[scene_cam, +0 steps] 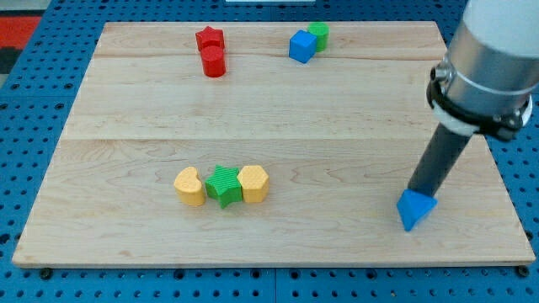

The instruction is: Slightly touch the yellow heart towards left side

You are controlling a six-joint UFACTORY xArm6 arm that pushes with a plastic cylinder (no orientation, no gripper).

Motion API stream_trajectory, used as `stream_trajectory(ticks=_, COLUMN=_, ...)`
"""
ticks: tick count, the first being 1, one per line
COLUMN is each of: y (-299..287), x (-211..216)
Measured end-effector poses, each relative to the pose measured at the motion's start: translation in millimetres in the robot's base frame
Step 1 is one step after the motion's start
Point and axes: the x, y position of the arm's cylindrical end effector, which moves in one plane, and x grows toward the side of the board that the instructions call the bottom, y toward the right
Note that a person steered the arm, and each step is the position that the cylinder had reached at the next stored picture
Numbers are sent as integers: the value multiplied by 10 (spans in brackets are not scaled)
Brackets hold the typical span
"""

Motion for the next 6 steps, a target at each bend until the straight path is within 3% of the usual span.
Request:
stream_trajectory(ticks=1, y=-178, x=-156)
stream_trajectory(ticks=2, y=-452, x=-606)
stream_trajectory(ticks=3, y=-1104, x=-1144)
stream_trajectory(ticks=5, y=-3193, x=-1134)
stream_trajectory(ticks=6, y=-3585, x=-876)
